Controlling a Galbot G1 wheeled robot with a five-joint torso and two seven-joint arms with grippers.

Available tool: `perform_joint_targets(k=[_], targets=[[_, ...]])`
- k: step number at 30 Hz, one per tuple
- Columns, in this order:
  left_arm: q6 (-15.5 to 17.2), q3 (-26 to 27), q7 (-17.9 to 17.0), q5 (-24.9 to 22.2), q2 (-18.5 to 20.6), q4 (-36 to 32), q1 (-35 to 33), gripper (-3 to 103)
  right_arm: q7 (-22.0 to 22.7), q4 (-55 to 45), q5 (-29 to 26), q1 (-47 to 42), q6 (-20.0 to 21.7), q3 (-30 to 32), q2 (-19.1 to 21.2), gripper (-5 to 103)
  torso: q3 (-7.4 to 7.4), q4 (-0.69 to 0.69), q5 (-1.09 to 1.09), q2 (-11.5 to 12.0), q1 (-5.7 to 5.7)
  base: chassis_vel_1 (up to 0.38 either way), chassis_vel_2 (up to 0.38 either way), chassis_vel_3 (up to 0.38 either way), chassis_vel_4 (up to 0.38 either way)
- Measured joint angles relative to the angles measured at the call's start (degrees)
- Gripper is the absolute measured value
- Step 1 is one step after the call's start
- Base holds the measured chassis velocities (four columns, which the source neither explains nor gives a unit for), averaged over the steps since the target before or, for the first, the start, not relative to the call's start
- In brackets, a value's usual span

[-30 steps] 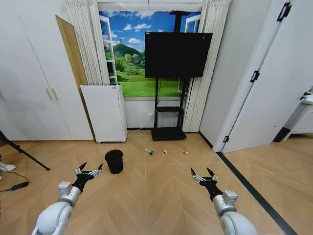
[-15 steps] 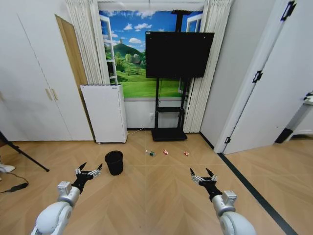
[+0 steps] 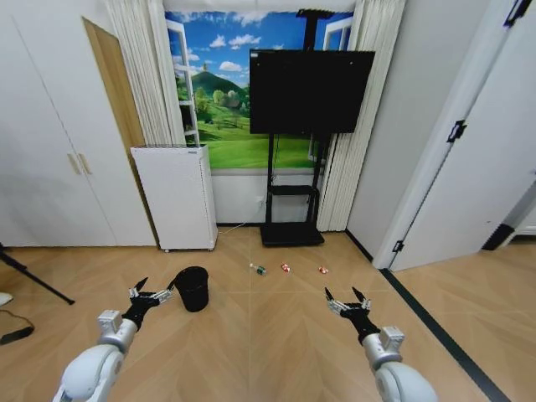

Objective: Pick up the trash bin and place the garbage on the floor into it.

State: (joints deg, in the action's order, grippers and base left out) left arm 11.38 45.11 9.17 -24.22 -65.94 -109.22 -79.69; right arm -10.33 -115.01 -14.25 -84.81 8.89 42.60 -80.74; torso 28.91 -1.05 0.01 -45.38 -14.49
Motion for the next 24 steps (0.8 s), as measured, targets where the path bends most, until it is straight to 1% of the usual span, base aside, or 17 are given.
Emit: perform_joint_targets(k=[11,12,14,18,19,22,24], targets=[[0.0,-0.2,0.1,0.1,0.0,0.4,0.5,100,0.1,0.0,0.3,0.0,-0.2,-0.2,-0.2,100,0.0,-0.02,-0.03,0.0,0.0,-0.317,0.323,0.331,-0.322],[0.0,-0.2,0.1,0.1,0.0,0.5,0.6,100,0.1,0.0,0.5,0.0,-0.2,-0.2,-0.2,100,0.0,0.01,-0.02,0.0,-0.01,-0.334,0.354,0.373,-0.37],[0.0,-0.2,0.2,0.1,0.0,0.6,0.7,100,0.1,0.1,0.5,0.0,-0.2,-0.3,-0.3,100,0.01,-0.01,0.01,0.0,-0.01,-0.334,0.354,0.365,-0.346],[0.0,-0.3,0.3,0.0,0.1,1.1,1.1,100,0.2,0.1,0.8,0.0,-0.2,-0.6,-0.4,100,0.0,-0.01,-0.03,0.0,-0.01,-0.368,0.356,0.373,-0.366],[0.0,-0.3,0.4,0.0,0.1,1.4,1.2,100,0.2,0.2,1.0,0.0,-0.1,-0.8,-0.5,100,0.0,-0.01,0.02,0.0,-0.02,-0.372,0.357,0.35,-0.355],[0.0,-0.3,0.4,-0.1,0.1,1.8,1.4,100,0.3,0.2,1.4,-0.1,0.0,-1.0,-0.6,100,0.0,-0.01,-0.03,0.0,-0.01,-0.367,0.352,0.355,-0.355],[-0.1,-0.3,0.5,-0.1,0.1,2.0,1.5,100,0.3,0.2,1.6,-0.1,0.1,-1.1,-0.6,100,0.0,0.0,0.0,0.0,-0.02,-0.326,0.342,0.343,-0.339]])
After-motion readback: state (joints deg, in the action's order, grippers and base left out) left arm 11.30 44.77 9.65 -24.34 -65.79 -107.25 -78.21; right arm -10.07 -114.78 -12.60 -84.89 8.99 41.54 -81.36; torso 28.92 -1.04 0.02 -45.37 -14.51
